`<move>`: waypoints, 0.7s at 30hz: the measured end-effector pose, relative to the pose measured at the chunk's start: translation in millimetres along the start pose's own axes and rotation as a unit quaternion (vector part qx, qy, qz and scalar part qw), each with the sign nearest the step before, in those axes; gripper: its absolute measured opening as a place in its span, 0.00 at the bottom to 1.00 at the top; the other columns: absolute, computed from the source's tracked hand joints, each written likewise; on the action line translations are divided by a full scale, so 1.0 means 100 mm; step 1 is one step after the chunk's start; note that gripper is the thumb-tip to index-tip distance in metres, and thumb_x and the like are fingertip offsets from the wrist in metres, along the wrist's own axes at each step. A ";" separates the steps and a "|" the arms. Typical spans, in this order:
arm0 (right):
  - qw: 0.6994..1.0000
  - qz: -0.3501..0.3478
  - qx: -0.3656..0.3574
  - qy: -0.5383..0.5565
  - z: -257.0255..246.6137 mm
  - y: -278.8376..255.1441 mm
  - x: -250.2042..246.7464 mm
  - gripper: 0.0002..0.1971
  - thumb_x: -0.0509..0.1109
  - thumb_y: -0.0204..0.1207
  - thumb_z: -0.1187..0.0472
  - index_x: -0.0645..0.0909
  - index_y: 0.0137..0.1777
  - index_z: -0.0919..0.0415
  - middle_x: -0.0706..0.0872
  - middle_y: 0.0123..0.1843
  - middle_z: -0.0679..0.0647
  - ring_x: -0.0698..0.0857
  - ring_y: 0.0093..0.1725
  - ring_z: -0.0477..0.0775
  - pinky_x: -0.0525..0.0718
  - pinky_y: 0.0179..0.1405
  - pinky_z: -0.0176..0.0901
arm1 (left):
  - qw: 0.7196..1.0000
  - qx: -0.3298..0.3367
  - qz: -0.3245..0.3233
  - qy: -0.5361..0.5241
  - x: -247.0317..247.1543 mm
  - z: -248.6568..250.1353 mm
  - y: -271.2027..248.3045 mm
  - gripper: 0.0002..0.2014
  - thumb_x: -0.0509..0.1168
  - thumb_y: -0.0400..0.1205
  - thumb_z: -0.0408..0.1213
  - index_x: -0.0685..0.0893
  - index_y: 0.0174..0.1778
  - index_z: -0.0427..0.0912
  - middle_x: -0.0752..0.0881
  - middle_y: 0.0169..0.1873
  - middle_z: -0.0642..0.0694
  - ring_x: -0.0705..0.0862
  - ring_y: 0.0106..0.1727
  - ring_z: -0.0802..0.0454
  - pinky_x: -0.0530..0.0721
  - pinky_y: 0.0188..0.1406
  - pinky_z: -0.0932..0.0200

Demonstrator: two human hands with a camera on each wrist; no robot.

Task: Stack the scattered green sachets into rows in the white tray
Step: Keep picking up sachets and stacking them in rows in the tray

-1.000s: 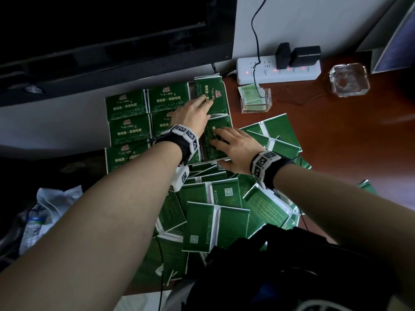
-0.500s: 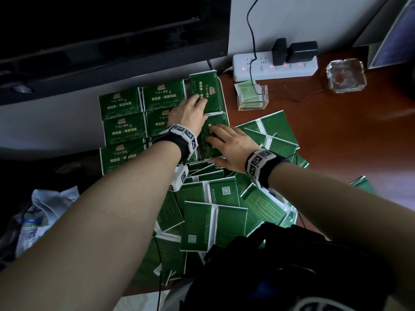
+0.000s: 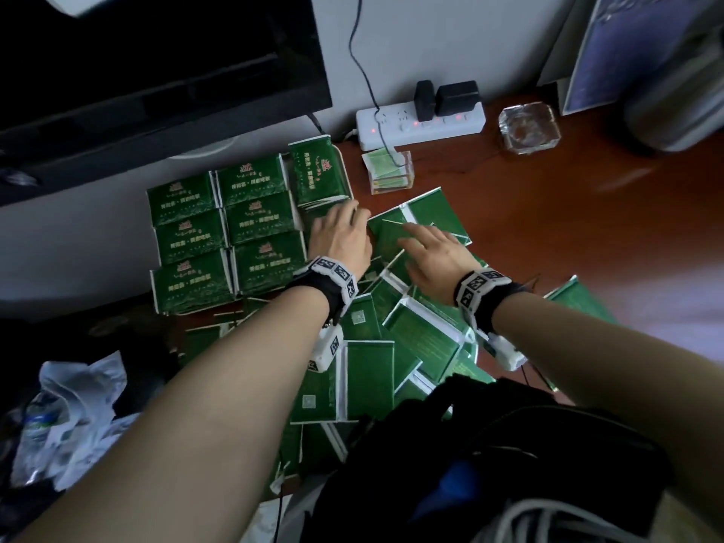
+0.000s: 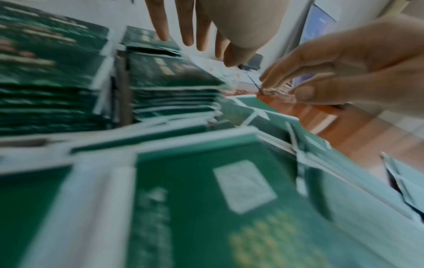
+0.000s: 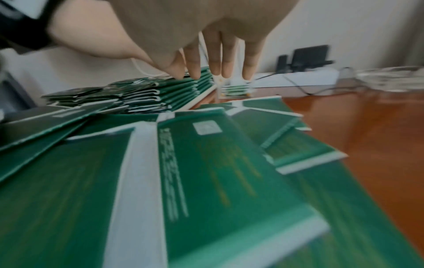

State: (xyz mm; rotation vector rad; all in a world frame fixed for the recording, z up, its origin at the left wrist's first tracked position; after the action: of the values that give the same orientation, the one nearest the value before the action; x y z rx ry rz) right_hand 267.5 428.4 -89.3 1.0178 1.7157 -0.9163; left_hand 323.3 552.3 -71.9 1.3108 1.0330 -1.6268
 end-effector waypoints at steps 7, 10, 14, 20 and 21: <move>0.982 0.017 0.189 -0.010 1.04 -1.00 -0.07 0.10 0.65 0.77 0.65 0.81 0.56 0.65 0.79 0.55 0.62 0.80 0.54 0.67 0.82 0.49 0.59 | 0.997 0.052 -0.061 -0.004 0.30 1.04 -0.20 0.20 0.66 0.81 0.38 0.77 0.69 0.45 0.77 0.70 0.47 0.77 0.69 0.46 0.77 0.64 0.44; 0.960 0.018 0.278 0.006 1.43 -1.40 -0.11 0.09 0.66 0.80 0.59 0.79 0.54 0.65 0.77 0.53 0.62 0.78 0.55 0.67 0.77 0.44 0.55 | 0.996 0.034 -0.086 0.007 0.40 1.28 -0.18 0.17 0.64 0.82 0.40 0.78 0.67 0.44 0.80 0.65 0.45 0.80 0.62 0.45 0.80 0.58 0.46; 0.922 -0.031 0.384 0.040 1.85 -1.88 -0.04 0.24 0.73 0.78 0.46 0.73 0.62 0.62 0.75 0.61 0.60 0.75 0.63 0.65 0.80 0.52 0.59 | 0.992 -0.013 -0.122 0.029 0.54 1.47 -0.04 0.18 0.63 0.83 0.50 0.79 0.63 0.43 0.81 0.61 0.42 0.81 0.61 0.42 0.82 0.56 0.44; 0.885 -0.077 0.451 0.083 2.17 -2.26 0.21 0.37 0.80 0.68 0.42 0.66 0.67 0.61 0.71 0.63 0.60 0.76 0.64 0.66 0.82 0.51 0.60 | 0.970 -0.099 -0.191 0.117 0.86 1.58 0.11 0.33 0.61 0.82 0.57 0.71 0.76 0.38 0.76 0.71 0.37 0.75 0.71 0.38 0.76 0.65 0.42; 0.885 -0.076 0.451 0.088 2.19 -2.27 0.23 0.38 0.81 0.67 0.41 0.66 0.67 0.61 0.71 0.63 0.60 0.76 0.64 0.65 0.82 0.50 0.60 | 0.967 -0.107 -0.195 0.124 0.90 1.57 0.12 0.32 0.61 0.82 0.56 0.71 0.76 0.38 0.76 0.71 0.36 0.75 0.71 0.38 0.76 0.65 0.42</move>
State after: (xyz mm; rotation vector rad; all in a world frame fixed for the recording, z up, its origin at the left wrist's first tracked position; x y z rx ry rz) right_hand 126.2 150.6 -146.1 1.6027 1.5102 -1.8646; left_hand 266.8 394.0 -140.9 1.2381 1.6563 -1.5958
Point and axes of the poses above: each hand's wrist, its own y-axis towards the middle knuckle, its own x-axis out of the palm, z = x × y, the point moved 9 cm from there along y, towards the middle knuckle
